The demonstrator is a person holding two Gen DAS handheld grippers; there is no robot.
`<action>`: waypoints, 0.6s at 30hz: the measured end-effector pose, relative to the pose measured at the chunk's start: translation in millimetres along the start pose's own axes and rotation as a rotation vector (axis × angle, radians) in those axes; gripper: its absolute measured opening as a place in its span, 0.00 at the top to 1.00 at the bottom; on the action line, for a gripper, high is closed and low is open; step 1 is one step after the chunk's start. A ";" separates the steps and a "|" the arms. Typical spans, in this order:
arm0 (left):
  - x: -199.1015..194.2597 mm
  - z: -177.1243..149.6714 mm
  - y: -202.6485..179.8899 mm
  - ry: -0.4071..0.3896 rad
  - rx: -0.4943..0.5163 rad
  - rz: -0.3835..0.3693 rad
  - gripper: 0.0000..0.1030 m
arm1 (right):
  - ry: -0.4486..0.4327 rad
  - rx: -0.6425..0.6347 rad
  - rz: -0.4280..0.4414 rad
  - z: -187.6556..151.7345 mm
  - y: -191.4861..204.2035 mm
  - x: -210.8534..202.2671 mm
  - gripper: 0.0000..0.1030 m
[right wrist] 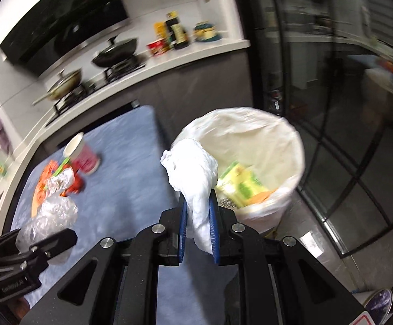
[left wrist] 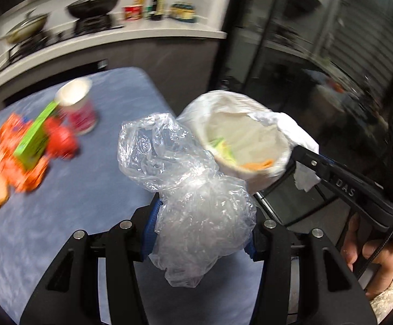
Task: Collect trash
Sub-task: 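Carry the plastic wrap and tissue over the bin with both tools, then open both tools over the bin, dropping the plastic wrap and tissue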
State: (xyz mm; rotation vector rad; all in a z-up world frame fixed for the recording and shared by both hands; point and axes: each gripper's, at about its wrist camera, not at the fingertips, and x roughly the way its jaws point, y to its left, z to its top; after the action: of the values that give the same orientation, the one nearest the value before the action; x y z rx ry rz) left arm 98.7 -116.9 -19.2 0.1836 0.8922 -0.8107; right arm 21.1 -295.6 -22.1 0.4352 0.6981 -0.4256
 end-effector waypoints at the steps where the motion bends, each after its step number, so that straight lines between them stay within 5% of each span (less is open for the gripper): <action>1: 7.8 8.2 -11.1 0.000 0.028 -0.014 0.53 | -0.009 0.008 -0.008 4.6 -6.4 0.9 0.86; 18: 125.1 87.0 -56.4 0.097 0.057 -0.240 0.52 | -0.022 0.083 -0.104 52.2 -71.6 59.6 0.85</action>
State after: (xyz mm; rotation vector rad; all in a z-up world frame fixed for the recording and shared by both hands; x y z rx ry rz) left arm 158.4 -265.2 -48.2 0.1687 0.9956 -1.0581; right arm 52.7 -395.1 -44.3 0.4731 0.6856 -0.5579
